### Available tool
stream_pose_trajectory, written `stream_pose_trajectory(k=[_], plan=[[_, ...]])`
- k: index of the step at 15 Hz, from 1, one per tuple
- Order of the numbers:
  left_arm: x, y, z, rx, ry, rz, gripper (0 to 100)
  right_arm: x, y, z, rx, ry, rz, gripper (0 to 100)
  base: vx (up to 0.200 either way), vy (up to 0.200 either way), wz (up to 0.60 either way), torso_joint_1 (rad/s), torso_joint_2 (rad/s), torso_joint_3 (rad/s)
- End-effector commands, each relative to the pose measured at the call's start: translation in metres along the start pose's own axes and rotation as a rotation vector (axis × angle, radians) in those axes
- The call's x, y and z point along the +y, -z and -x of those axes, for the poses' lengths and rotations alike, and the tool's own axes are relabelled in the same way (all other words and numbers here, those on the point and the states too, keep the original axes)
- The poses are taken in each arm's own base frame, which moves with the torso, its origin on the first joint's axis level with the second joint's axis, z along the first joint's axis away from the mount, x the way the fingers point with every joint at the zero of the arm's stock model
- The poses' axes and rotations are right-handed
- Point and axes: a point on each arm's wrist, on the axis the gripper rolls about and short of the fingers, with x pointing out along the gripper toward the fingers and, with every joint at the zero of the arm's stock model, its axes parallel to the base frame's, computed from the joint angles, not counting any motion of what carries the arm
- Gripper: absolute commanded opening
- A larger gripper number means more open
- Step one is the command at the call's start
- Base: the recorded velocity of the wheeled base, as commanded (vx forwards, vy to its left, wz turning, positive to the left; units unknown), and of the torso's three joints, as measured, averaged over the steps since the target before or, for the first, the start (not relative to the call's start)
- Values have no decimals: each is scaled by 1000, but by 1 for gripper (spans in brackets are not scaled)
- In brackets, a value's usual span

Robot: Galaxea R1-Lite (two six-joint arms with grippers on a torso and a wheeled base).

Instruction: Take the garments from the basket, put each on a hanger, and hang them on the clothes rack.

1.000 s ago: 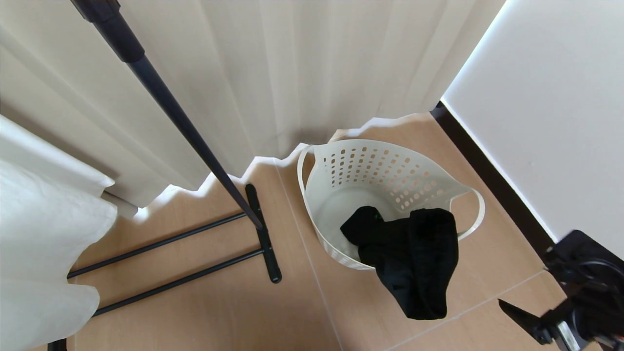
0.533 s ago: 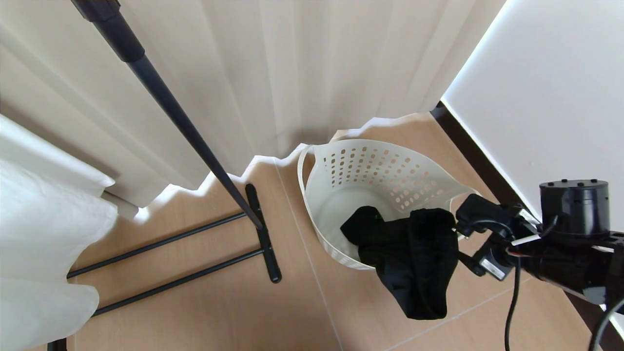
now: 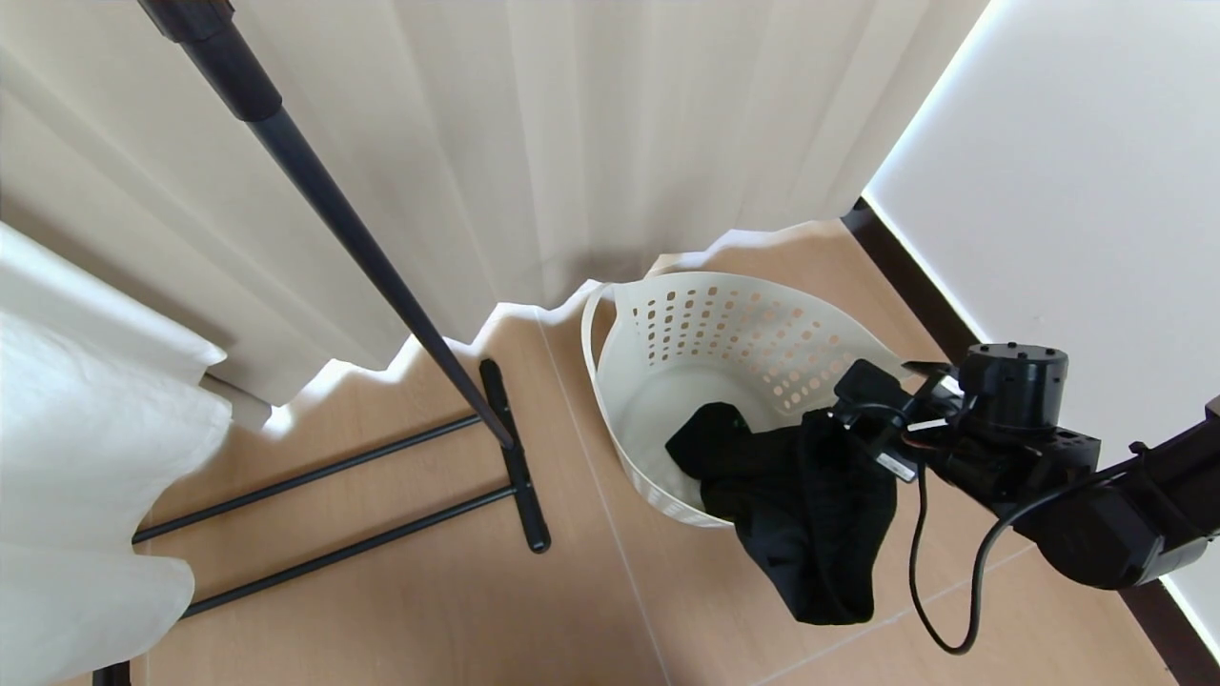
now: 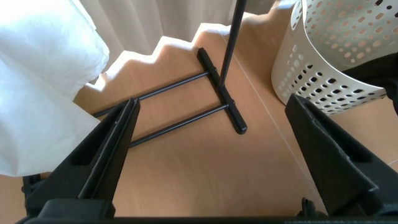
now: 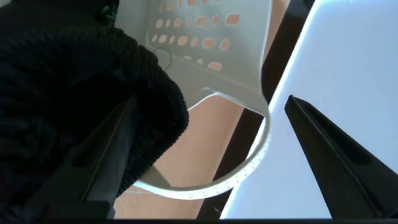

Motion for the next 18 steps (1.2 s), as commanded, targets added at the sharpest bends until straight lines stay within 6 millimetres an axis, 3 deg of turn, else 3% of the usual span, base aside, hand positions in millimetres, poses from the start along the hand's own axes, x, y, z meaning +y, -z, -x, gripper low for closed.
stream_pose_trajectory(k=[1,12,13,16,18], plan=[[0,0,0,0,0,0,100,2,3,-7,11,-1,-1,100,0,0,0,0,0,0],[0,0,0,0,0,0,100,8,3,-29,1,14,-47,100,0,0,0,0,0,0],[0,0,0,0,0,0,100,8,3,-31,-1,14,-61,0,0,0,0,0,0,0],[0,0,0,0,0,1,100,5,0,-26,-14,19,-131,0,0,0,0,0,0,0],[0,0,0,1,-3,4,100,-12,-8,-4,-55,48,-218,0,0,0,0,0,0,0]])
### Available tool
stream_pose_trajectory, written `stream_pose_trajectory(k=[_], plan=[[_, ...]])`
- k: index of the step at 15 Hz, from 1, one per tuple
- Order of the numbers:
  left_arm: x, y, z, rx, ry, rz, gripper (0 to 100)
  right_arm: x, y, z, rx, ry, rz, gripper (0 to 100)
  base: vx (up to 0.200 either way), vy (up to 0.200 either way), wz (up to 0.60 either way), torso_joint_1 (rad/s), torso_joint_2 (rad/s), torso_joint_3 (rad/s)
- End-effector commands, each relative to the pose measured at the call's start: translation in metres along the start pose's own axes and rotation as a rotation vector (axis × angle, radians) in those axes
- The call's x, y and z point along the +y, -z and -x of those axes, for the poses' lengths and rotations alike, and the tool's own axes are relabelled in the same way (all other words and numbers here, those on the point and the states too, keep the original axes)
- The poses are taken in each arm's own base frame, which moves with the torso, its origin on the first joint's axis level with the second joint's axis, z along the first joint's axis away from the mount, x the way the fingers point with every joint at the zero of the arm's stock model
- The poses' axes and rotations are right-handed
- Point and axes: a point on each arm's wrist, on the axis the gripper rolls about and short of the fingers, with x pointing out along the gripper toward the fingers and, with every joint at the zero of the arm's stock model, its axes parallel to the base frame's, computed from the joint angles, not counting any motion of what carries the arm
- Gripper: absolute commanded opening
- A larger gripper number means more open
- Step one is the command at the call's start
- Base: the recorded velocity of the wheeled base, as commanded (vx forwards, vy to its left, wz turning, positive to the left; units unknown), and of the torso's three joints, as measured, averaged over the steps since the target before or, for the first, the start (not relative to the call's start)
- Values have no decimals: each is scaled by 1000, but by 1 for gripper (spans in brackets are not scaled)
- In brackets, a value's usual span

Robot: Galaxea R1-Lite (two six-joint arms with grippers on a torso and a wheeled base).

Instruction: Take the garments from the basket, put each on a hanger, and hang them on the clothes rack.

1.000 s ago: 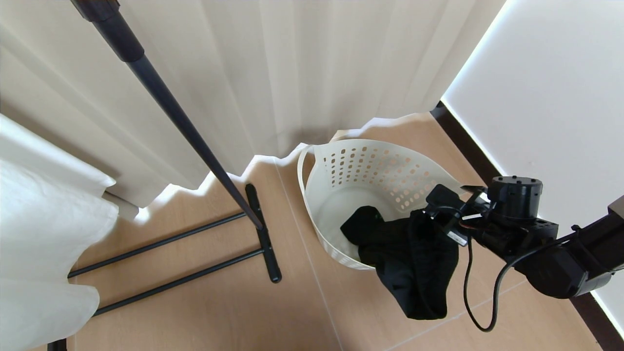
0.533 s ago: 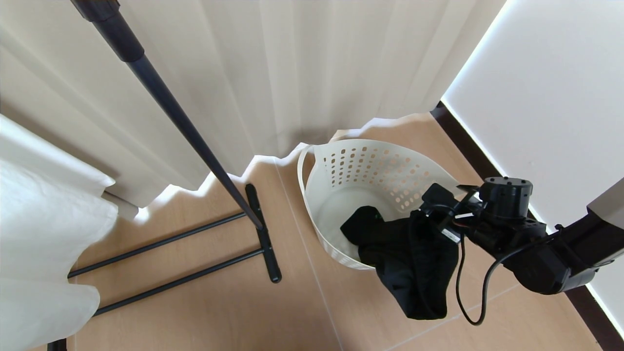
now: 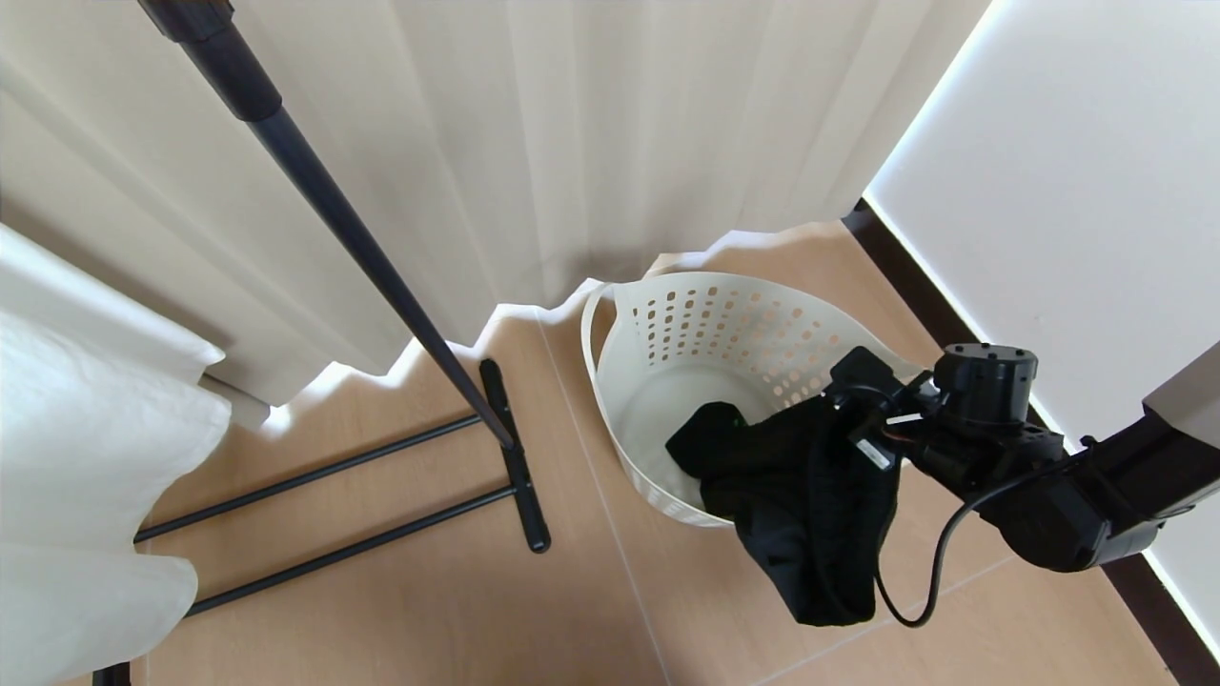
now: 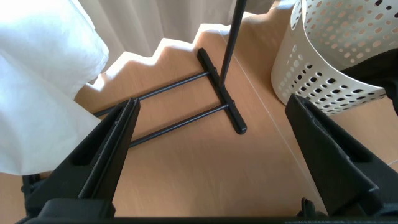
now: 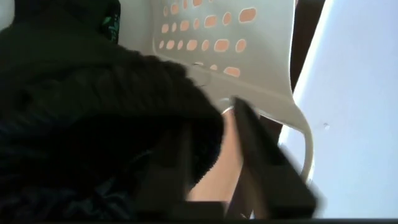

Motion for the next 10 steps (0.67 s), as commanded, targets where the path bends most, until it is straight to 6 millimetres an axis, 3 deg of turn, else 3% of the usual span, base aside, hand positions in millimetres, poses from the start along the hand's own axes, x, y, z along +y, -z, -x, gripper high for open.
stream_pose_trajectory(k=[1,4,5,6,8,10], plan=[[0,0,0,1,-3,1,100,-23,-17,30,-68,45,-100,0,0,0,0,0,0,0],[0,0,0,1,-2,-1,100,-30,-45,99,-238,-15,-324,0,0,0,0,0,0,0],[0,0,0,1,-3,-1,100,-30,-46,101,-244,-18,-328,0,0,0,0,0,0,0],[0,0,0,-1,-4,-2,100,-31,-61,145,-338,-76,-416,0,0,0,0,0,0,0],[0,0,0,1,-2,-2,100,-41,-72,188,-421,-134,-505,0,0,0,0,0,0,0],[0,0,0,1,-2,-2,100,-49,-73,203,-431,-133,-518,0,0,0,0,0,0,0]])
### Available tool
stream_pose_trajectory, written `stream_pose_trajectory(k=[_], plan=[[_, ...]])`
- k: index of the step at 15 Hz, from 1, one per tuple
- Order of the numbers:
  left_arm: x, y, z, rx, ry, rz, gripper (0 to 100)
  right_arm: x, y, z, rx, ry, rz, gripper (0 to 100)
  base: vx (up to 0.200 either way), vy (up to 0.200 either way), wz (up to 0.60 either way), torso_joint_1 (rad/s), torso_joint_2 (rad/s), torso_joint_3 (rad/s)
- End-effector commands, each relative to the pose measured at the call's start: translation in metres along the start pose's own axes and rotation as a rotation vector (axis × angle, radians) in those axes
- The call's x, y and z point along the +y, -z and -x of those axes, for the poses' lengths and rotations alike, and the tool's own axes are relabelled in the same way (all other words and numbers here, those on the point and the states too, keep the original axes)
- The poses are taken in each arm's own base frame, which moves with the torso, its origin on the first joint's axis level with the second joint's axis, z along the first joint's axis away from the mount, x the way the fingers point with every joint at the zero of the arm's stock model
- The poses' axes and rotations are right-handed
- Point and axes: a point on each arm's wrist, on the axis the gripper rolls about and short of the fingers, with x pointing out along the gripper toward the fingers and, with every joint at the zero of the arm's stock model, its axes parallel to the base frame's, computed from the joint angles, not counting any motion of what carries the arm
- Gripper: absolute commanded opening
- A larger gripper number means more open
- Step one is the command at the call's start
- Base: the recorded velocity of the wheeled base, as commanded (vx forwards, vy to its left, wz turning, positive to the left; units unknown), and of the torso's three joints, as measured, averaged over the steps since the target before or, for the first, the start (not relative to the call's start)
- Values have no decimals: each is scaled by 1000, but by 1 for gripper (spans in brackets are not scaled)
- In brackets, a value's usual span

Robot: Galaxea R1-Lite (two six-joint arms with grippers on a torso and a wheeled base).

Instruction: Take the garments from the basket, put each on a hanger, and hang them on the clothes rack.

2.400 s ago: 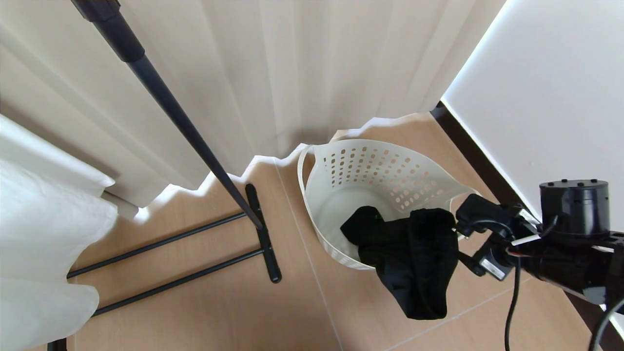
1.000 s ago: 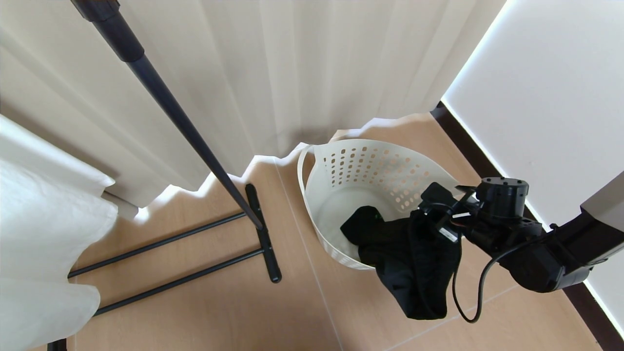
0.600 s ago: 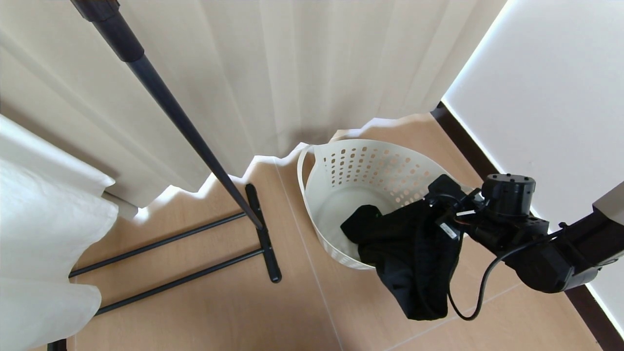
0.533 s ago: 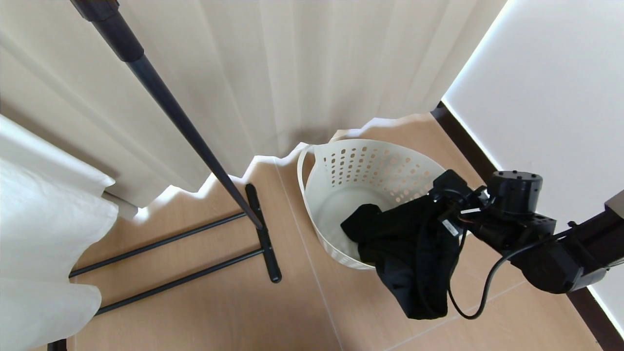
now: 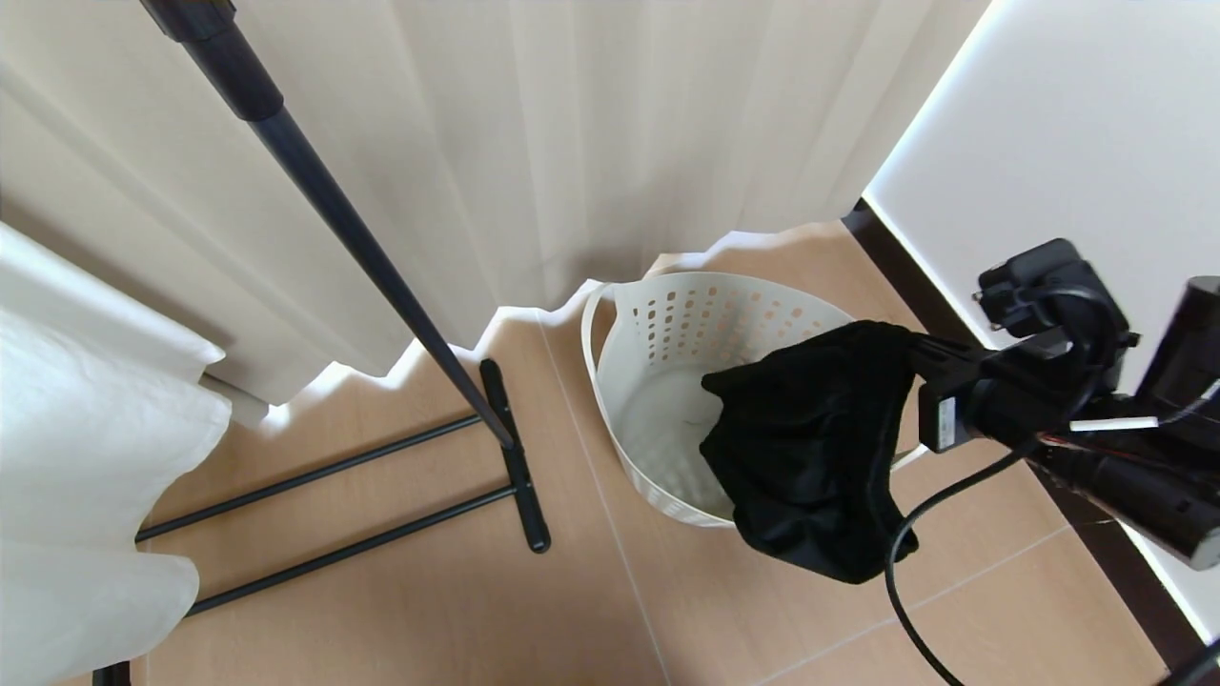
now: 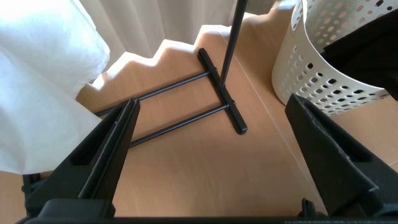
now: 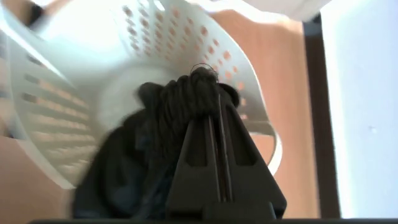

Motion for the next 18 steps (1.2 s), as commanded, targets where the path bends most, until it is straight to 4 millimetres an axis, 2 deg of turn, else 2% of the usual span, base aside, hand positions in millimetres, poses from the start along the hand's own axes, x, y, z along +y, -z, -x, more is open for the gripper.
stream_pose_trajectory(k=[1,7,18], plan=[[0,0,0,1,0,0,100,-7,-29,43,-133,-14,-54,0,0,0,0,0,0,0],[0,0,0,1,4,-1,100,-5,-26,40,-123,-14,-52,0,0,0,0,2,1,37],[0,0,0,1,4,0,100,-2,-23,35,-109,-33,-49,0,0,0,0,0,3,195]])
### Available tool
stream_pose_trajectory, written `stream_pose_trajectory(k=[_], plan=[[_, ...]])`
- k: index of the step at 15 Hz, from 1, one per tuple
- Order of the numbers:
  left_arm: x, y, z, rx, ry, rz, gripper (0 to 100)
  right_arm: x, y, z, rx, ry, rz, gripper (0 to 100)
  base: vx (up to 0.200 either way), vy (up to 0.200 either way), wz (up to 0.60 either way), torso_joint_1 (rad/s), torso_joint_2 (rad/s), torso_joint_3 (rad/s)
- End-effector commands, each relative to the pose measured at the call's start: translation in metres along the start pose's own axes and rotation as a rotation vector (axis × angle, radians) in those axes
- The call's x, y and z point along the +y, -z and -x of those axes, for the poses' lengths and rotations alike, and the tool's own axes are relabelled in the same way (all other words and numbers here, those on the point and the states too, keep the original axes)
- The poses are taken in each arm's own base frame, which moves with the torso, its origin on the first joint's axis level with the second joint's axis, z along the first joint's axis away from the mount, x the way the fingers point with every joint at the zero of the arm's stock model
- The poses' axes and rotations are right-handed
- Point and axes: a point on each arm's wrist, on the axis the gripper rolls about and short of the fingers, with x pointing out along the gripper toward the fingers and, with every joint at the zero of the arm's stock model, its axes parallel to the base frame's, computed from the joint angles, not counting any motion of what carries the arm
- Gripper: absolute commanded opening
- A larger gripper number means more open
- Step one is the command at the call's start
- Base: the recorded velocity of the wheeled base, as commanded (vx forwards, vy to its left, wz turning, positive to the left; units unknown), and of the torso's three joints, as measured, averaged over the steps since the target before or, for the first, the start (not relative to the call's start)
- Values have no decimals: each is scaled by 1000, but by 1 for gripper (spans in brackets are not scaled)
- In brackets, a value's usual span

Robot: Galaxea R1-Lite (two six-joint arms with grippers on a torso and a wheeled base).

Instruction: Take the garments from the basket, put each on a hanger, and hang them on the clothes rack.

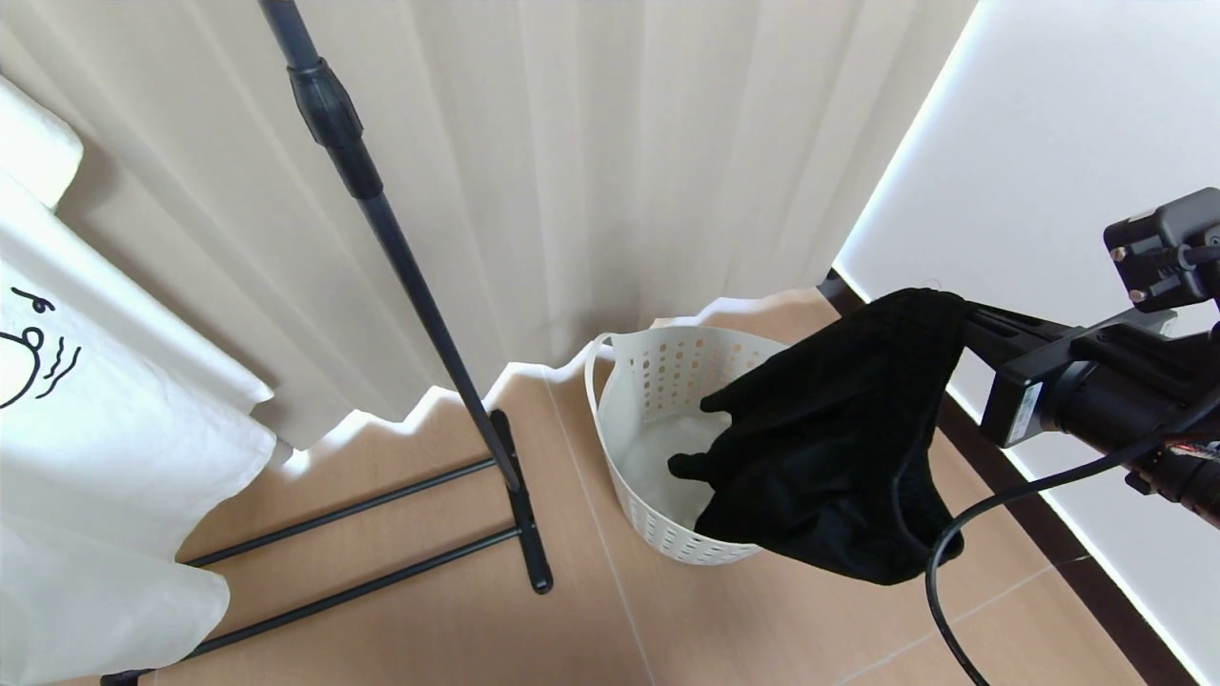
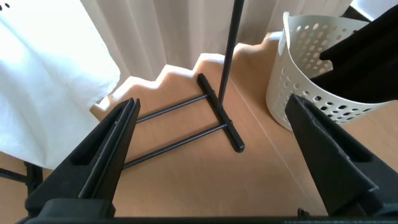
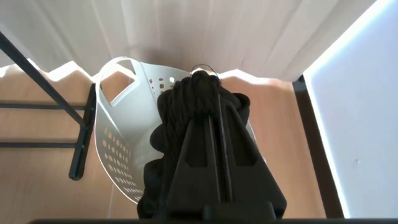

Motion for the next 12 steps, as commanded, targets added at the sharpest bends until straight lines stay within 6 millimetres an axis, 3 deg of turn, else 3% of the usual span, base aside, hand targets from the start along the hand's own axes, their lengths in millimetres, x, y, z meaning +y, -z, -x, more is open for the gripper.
stream_pose_trajectory(k=[1,8,12], plan=[[0,0,0,0,-1,-1,100,0,0,-1,-1,-2,1,0,0,0,0,2,-2,198],[0,0,0,0,-1,1,100,0,0,-2,-21,-29,-9,0,0,0,0,-1,3,200],[0,0,0,0,-1,1,100,0,1,-1,-20,-29,-8,0,0,0,0,12,-300,-84]])
